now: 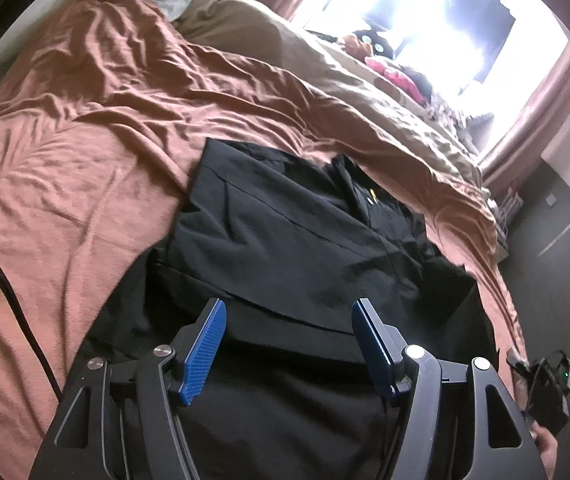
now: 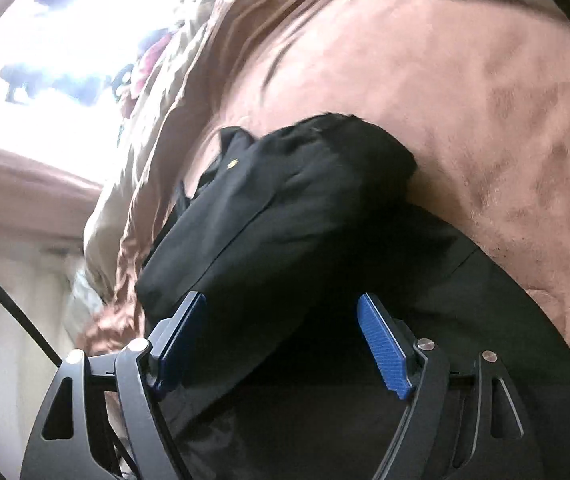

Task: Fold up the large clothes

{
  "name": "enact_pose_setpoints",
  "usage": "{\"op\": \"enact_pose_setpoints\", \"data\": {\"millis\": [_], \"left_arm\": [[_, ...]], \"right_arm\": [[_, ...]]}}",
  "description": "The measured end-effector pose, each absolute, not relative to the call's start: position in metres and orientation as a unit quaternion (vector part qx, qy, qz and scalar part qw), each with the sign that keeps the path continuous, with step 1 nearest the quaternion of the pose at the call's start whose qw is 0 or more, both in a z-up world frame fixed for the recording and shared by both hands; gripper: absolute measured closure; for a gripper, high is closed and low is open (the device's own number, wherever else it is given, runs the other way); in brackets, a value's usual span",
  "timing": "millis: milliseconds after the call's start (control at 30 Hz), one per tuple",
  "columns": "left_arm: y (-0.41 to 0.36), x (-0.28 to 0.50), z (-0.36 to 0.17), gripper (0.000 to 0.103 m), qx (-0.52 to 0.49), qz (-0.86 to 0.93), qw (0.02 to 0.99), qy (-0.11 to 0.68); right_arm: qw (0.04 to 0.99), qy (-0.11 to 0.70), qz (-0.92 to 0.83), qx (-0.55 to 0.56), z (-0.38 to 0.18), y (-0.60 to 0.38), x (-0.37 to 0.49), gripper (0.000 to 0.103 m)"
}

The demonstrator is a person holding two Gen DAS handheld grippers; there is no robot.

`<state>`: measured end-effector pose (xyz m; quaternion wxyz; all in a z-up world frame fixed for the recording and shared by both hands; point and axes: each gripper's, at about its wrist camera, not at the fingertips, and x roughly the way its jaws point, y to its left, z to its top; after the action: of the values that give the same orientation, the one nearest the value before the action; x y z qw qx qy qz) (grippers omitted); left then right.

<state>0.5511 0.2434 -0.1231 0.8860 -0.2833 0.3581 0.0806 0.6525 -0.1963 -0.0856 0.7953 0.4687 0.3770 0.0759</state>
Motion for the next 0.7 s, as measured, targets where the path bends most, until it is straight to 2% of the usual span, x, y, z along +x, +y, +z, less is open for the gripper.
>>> {"op": "enact_pose_setpoints", "data": {"millis": [33,133,233,333,700], "left_arm": [[0.240,0.553,-0.124,0.036,-0.278,0.076,0.887,0.361],[0.232,0.558,-0.125,0.036,-0.269,0.060,0.888,0.369],[0.226,0.560,-0.125,0.036,-0.259,0.045,0.889,0.375],[0.231,0.557,-0.120,0.036,-0.252,0.047,0.892,0.373],[0.288,0.528,-0.117,0.036,-0.327,0.083,0.877,0.341]], "right_arm": [[0.795,0.375,0.075,0.470,-0.091,-0.193,0.656,0.028],[0.793,0.370,0.062,0.479,-0.107,-0.196,0.674,0.076],[0.814,0.344,0.061,0.464,-0.103,-0.190,0.652,0.088],[0.848,0.313,0.074,0.421,-0.073,-0.169,0.642,0.097],[0.920,0.231,0.189,0.255,0.008,-0.031,0.598,0.097]]}}
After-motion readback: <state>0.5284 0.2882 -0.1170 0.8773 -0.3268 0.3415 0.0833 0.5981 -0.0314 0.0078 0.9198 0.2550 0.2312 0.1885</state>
